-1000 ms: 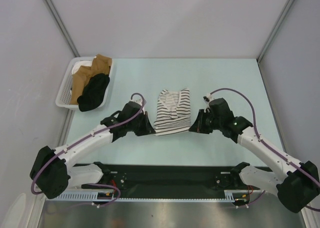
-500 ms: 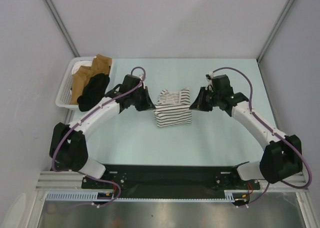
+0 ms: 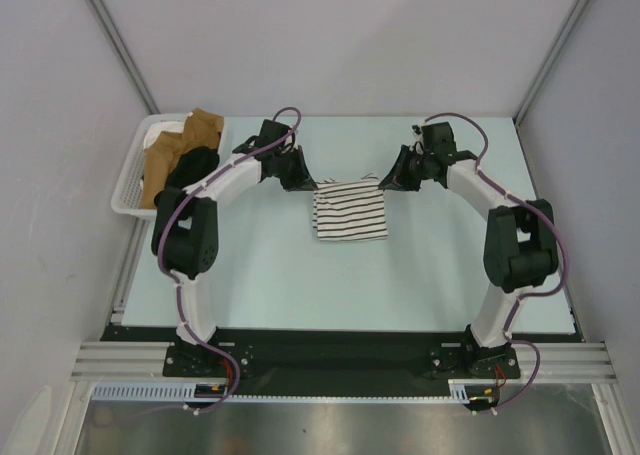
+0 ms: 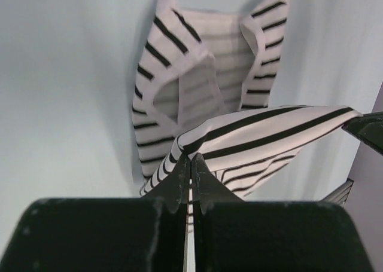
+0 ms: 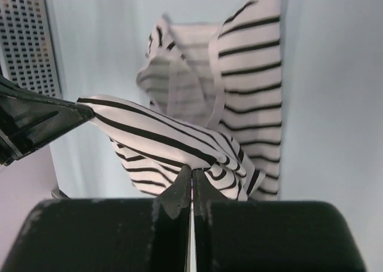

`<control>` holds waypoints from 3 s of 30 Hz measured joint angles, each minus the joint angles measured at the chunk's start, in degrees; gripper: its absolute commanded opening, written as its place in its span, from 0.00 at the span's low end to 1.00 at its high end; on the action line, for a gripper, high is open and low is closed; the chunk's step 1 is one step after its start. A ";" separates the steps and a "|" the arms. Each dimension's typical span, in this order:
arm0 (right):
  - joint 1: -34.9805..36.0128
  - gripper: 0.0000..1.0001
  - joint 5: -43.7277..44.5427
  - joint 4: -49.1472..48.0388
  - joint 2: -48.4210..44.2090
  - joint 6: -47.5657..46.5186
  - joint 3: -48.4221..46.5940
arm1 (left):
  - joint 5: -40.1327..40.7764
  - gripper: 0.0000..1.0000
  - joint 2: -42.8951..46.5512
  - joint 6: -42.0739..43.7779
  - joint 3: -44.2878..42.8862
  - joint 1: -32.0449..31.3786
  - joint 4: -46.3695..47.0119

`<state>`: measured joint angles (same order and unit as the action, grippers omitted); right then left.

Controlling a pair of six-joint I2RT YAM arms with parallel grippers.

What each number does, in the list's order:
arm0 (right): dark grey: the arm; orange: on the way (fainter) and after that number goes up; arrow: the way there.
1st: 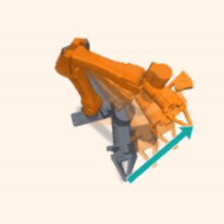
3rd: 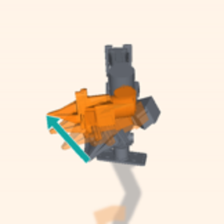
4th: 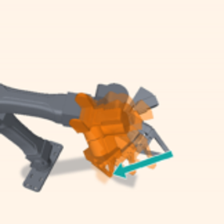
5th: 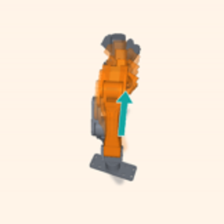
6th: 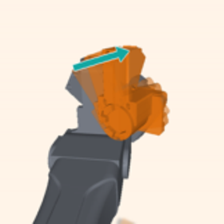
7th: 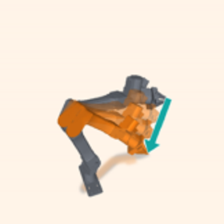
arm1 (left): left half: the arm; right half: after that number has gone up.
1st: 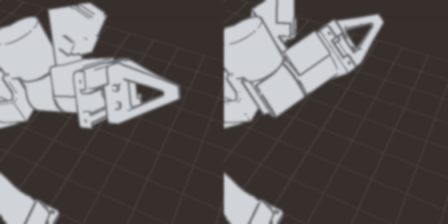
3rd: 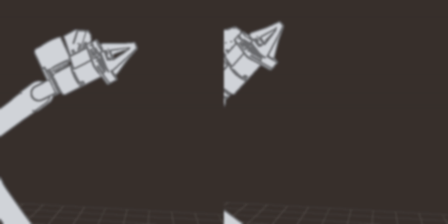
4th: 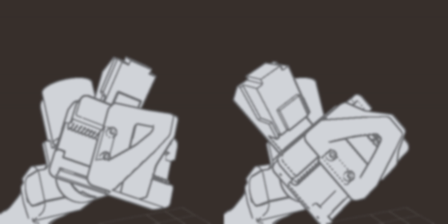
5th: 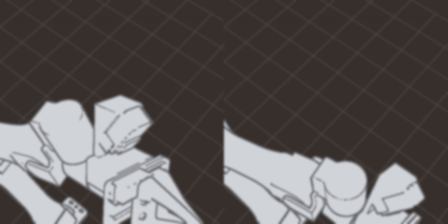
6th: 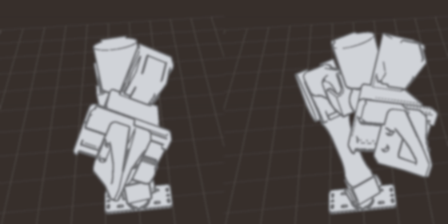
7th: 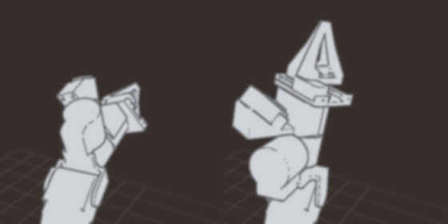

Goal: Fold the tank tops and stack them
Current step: Fold the tank top, then neatly place the folded tank top to the corner

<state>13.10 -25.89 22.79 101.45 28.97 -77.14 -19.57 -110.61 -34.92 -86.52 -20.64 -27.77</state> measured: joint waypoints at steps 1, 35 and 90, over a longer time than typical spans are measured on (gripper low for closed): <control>-0.70 0.00 -0.59 -0.28 2.58 0.15 -1.60 | -0.46 0.00 -2.38 -0.07 -1.92 0.39 0.33; -1.99 0.80 -1.55 -13.62 5.88 -2.47 6.05 | -0.13 0.46 3.08 -0.20 7.37 -5.64 16.11; -50.51 1.00 22.93 -19.41 -38.56 23.41 43.19 | 24.96 0.82 29.16 -0.13 6.86 25.99 -7.28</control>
<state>-37.41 -2.96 3.38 62.89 52.38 -33.95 5.39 -81.45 -35.05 -79.66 5.34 -35.05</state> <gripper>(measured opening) 0.995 0.798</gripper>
